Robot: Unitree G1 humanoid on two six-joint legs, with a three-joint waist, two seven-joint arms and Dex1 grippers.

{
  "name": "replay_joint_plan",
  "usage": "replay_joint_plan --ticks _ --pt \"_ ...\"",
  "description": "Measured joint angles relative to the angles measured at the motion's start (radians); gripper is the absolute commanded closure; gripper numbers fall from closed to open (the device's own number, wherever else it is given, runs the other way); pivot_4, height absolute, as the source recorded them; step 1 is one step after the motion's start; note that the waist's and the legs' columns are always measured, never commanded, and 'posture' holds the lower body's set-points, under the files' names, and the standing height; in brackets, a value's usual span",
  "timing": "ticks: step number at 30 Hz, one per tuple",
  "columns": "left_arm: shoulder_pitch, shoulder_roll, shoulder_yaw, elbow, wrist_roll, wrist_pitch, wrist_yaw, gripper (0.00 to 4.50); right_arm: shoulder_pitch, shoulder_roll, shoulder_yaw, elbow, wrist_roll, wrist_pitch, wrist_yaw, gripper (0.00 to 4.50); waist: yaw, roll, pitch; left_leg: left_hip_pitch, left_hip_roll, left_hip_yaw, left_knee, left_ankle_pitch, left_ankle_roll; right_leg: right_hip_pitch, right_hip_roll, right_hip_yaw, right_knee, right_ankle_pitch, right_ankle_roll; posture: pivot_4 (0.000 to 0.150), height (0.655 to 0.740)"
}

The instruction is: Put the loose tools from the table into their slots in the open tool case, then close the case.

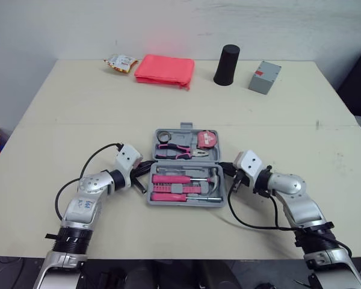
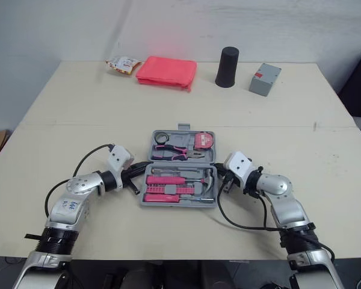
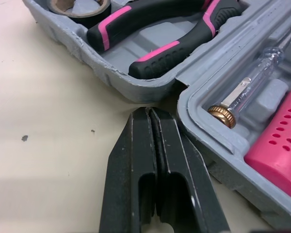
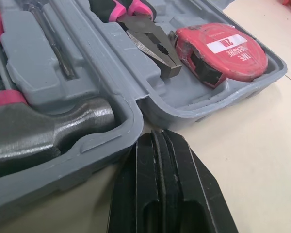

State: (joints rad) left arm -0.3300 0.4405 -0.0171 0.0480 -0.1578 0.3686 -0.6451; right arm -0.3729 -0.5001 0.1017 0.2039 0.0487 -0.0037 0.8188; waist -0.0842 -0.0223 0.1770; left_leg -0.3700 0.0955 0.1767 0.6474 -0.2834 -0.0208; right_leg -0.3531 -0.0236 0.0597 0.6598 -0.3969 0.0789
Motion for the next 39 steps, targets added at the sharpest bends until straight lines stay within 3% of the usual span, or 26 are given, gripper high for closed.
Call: replay_joint_plan --ticks 10,13,17,20,24,28,34,39 --pt "0.024 0.011 0.003 -0.016 0.006 -0.023 0.02 4.5 0.01 -0.025 -0.014 -0.009 0.032 0.023 0.019 4.43 0.002 0.0 0.0 0.0 0.0 0.0 -0.001 0.0 0.0 0.0 0.0 0.0 0.0 0.0 0.0 0.15 0.74" --pt "0.04 0.07 0.056 -0.003 -0.01 -0.022 0.01 3.61 0.049 -0.047 -0.114 -0.037 0.106 0.119 -0.002 3.45 0.001 0.0 0.0 -0.001 0.0 0.0 -0.001 0.0 0.0 -0.001 0.0 0.0 0.0 0.0 0.0 0.15 0.74" --pt "0.042 0.126 0.128 0.012 -0.041 -0.021 -0.019 1.74 0.067 -0.085 -0.237 -0.115 0.229 0.308 -0.017 1.47 0.002 0.0 0.003 -0.003 0.0 0.0 -0.002 0.0 0.0 -0.003 -0.001 0.0 0.0 0.0 0.0 0.15 0.74" --pt "-0.007 0.134 0.146 0.003 -0.078 0.066 -0.021 0.25 0.024 -0.114 -0.273 -0.234 0.353 0.617 -0.064 0.01 0.003 0.0 0.006 -0.006 0.0 -0.001 -0.001 0.0 0.0 -0.006 -0.001 0.0 0.001 0.0 0.0 0.15 0.74" --pt "-0.165 0.147 0.161 -0.028 -0.149 0.385 0.027 0.07 -0.207 -0.152 -0.294 -0.287 0.468 1.137 -0.176 0.0 0.001 -0.002 0.007 -0.008 -0.001 -0.001 -0.001 0.001 0.001 -0.009 -0.001 0.0 0.003 0.0 0.0 0.15 0.74" --pt "-0.297 0.113 0.138 -0.073 -0.186 0.648 0.111 0.07 -0.417 -0.087 -0.273 -0.268 0.484 1.43 -0.289 0.0 0.0 -0.002 0.007 -0.018 0.0 0.0 -0.001 0.002 -0.001 -0.021 -0.001 0.0 0.004 0.0 -0.001 0.15 0.74" --pt "-0.337 0.036 0.086 -0.073 -0.149 0.753 0.239 0.07 -0.49 0.028 -0.216 -0.148 0.416 1.515 -0.416 0.0 0.002 -0.002 0.007 -0.039 -0.001 0.001 0.003 0.003 -0.001 -0.044 -0.001 0.0 0.015 -0.001 -0.001 0.15 0.74" --pt "-0.357 0.0 0.089 -0.073 -0.147 0.811 0.303 0.07 -0.525 0.06 -0.204 -0.095 0.37 1.507 -0.466 0.0 0.001 -0.002 0.007 -0.038 -0.001 0.001 0.003 0.006 -0.001 -0.045 -0.001 0.0 0.015 -0.001 -0.001 0.15 0.74"
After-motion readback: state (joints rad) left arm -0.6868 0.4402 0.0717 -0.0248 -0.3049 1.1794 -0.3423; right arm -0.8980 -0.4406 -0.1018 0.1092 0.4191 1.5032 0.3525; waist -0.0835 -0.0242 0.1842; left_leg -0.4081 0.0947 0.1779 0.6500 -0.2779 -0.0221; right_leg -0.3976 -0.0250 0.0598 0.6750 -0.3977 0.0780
